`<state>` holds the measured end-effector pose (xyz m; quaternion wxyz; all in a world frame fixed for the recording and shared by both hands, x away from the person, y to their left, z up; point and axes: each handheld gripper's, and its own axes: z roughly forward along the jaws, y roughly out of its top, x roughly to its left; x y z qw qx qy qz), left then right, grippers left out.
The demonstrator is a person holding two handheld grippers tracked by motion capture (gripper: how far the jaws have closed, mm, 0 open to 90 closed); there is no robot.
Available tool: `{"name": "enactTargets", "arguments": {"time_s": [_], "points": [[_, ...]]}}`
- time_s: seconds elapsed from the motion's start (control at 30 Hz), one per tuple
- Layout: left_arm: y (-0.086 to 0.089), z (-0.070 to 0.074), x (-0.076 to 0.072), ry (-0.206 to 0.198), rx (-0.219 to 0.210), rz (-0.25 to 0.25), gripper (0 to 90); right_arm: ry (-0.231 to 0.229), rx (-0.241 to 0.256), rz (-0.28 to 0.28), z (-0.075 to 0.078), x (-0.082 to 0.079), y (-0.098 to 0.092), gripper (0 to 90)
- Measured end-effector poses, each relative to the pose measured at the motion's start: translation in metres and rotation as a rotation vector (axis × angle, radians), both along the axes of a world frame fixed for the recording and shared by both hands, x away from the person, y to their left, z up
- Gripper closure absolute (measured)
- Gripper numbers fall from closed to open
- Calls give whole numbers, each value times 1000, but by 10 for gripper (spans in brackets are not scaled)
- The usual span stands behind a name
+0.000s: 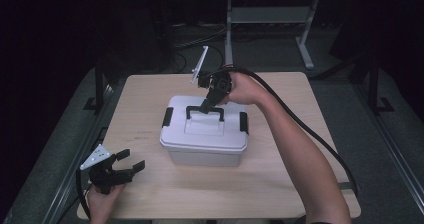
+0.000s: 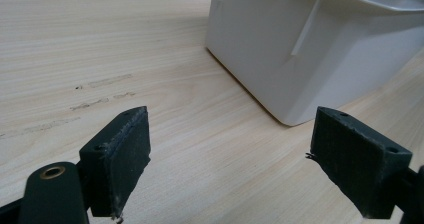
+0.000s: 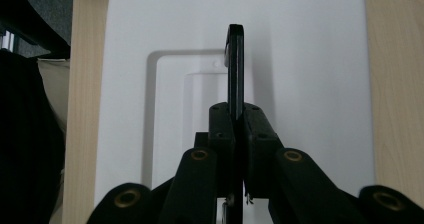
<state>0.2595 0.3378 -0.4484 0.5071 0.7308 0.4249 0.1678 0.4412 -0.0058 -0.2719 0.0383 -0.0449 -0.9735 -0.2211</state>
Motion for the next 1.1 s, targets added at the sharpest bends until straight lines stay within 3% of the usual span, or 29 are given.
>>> {"name": "enactTargets", "arguments": {"time_s": [0.43,0.6,1.1], "points": [[0,0,0,1,-1,2,153,21,1,-3,-4,1,2,832],[0,0,0,4,3,3,153,44,29,-16,-1,1,-3,769],[-1,-1,0,6,10,2,153,26,60,-59,8,-2,-22,654]]}}
